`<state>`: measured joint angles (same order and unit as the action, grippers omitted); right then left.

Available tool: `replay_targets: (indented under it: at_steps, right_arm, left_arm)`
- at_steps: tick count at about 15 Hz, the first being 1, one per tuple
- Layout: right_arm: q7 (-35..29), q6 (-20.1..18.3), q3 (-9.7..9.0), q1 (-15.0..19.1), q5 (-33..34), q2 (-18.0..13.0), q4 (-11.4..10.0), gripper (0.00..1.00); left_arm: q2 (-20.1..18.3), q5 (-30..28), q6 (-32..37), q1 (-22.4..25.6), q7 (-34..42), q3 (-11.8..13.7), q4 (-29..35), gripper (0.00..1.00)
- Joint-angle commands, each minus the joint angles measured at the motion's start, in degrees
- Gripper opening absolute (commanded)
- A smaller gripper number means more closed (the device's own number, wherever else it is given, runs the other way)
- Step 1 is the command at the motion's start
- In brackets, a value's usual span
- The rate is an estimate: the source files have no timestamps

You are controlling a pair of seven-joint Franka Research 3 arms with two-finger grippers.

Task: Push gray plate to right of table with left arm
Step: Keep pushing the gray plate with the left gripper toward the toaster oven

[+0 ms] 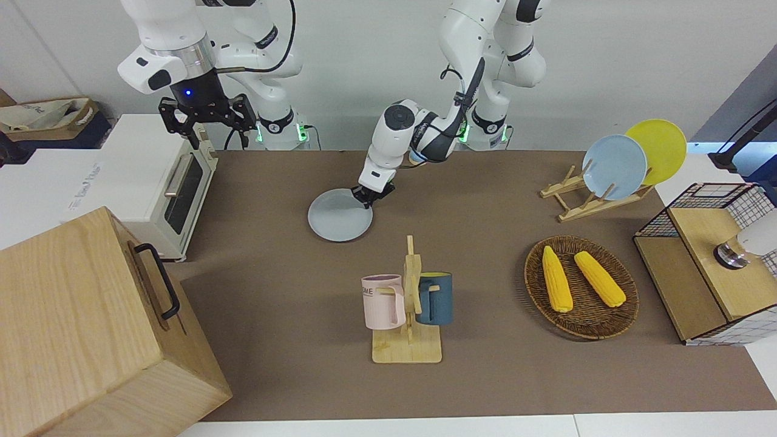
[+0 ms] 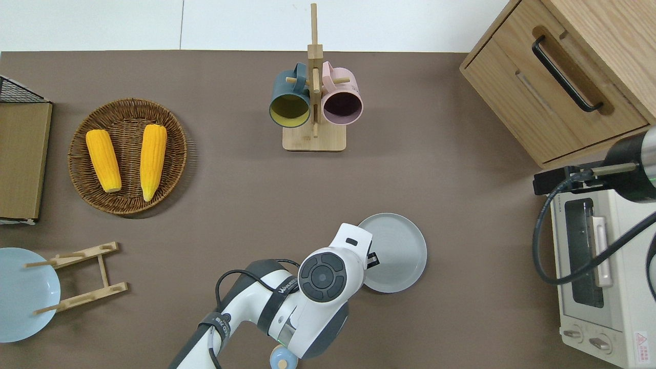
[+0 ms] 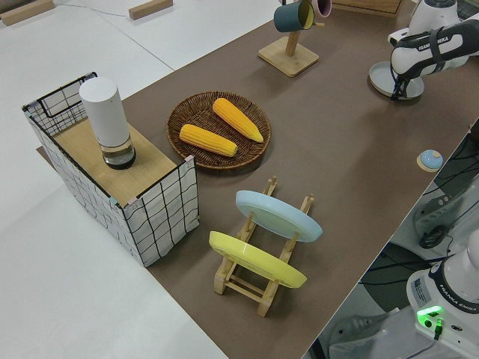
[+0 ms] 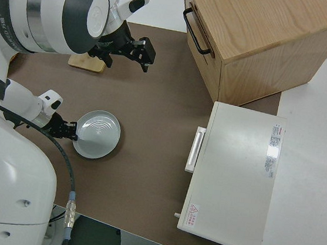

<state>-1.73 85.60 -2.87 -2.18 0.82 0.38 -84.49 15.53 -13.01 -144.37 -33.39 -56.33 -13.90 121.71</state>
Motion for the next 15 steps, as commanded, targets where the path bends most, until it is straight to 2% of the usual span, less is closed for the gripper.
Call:
replay_targets:
  at_steps: [1, 2, 3, 4, 8, 15]
  right_arm:
    - [0.06, -0.78, 0.06, 0.16, -1.26, -0.2, 0.3, 0.983]
    - [0.06, -0.7, 0.06, 0.16, -1.26, -0.2, 0.3, 0.983]
    - [0.06, -0.69, 0.06, 0.16, -1.26, -0.2, 0.3, 0.983]
    - [0.06, -0.69, 0.06, 0.16, -1.26, -0.2, 0.3, 0.983]
    - [0.06, -0.78, 0.06, 0.16, -1.26, -0.2, 0.3, 0.983]
    - [0.06, -0.7, 0.06, 0.16, -1.26, -0.2, 0.3, 0.983]
  left_arm:
    - [1.78, 0.35, -0.65, -1.24, -1.84, 0.72, -1.3, 0.06]
    - [1.78, 0.96, -0.65, -1.24, -2.02, 0.63, -1.3, 0.32]
    - [1.78, 1.49, -0.65, -1.24, -2.11, 0.63, -1.3, 0.72]
    - [1.78, 1.58, -0.56, -1.24, -2.29, 0.72, -1.3, 1.0]
    - [0.73, 2.81, 0.32, -1.15, -3.34, 0.72, -1.3, 1.0]
    - [-1.99, 5.97, 7.08, -0.45, -3.17, 1.59, -2.8, 1.0]
